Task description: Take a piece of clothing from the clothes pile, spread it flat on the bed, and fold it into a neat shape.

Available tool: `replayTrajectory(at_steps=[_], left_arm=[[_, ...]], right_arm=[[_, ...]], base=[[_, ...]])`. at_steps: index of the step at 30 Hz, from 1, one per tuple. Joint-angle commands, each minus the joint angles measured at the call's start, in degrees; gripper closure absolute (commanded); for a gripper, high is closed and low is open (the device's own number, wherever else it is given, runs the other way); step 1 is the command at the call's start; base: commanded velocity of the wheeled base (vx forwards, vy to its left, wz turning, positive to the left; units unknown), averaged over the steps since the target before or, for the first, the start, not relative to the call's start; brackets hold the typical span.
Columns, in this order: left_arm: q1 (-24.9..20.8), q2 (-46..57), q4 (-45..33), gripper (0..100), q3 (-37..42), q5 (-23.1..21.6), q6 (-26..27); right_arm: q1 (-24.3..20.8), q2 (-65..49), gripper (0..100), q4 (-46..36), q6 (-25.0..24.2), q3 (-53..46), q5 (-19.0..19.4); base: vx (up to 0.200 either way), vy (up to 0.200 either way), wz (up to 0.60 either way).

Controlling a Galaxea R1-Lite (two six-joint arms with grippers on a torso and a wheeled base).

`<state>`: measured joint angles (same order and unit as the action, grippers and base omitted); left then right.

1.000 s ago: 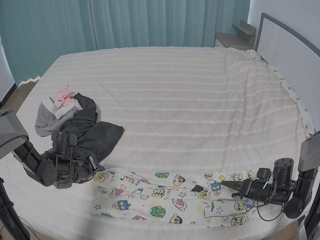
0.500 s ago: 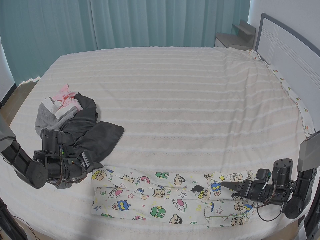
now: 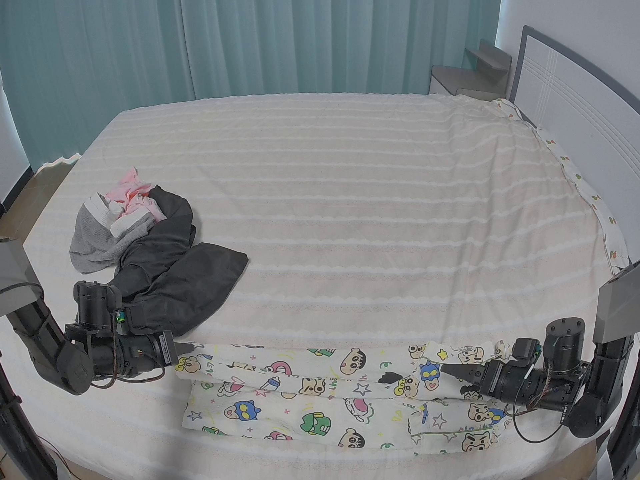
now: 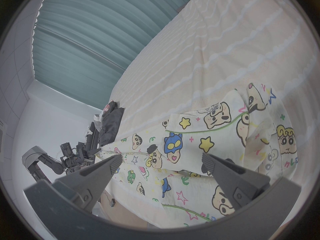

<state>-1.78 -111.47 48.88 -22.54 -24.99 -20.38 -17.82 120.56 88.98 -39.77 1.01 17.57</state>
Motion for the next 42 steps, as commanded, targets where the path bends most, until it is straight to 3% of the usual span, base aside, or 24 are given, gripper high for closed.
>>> replayTrajectory(at_steps=[1, 15, 16, 21, 22, 24, 33, 42], left_arm=[[-1.12, -7.53, 4.2, 100, 0.74, 0.56, 0.87], [-5.16, -9.55, 4.99, 100, -3.56, 8.47, -4.67], [-5.08, -9.64, 4.99, 0, -3.48, 8.64, -4.84], [-5.08, -11.05, 4.38, 0, -2.95, 9.7, -5.55], [-4.72, -12.81, 4.38, 0, -3.39, 12.86, -5.55], [-4.55, -13.42, 4.38, 0, -3.48, 14.36, -5.28], [-3.76, -14.12, 4.29, 0, -1.98, 14.0, -1.06], [-6.48, -15.88, 4.29, 0, -3.04, 11.98, -0.97]], right_arm=[[-0.02, 0.28, 0, 0.76, -0.05, -1.01, 0.1], [-0.02, 0.81, 0, 0.76, 0.04, -1.01, 0.1], [-0.02, 0.81, 0, 0.76, 0.04, -1.01, 0.1], [-0.02, 0.81, 0, 0.76, 0.04, -1.01, 0.1], [-0.02, 0.81, 0, 0.76, 0.04, -1.01, 0.01], [-0.02, 0.81, 0, 0.76, 0.04, -1.01, 0.01], [-0.02, 0.81, 0, 0.76, 0.04, -1.01, 0.01], [-0.02, 0.81, 0, 0.76, 0.04, -1.01, 0.01]], base=[[0.0, 0.0, 0.0], [0.0, 0.0, 0.0], [0.0, 0.0, 0.0], [0.0, 0.0, 0.0], [0.0, 0.0, 0.0], [0.0, 0.0, 0.0], [0.0, 0.0, 0.0], [0.0, 0.0, 0.0]])
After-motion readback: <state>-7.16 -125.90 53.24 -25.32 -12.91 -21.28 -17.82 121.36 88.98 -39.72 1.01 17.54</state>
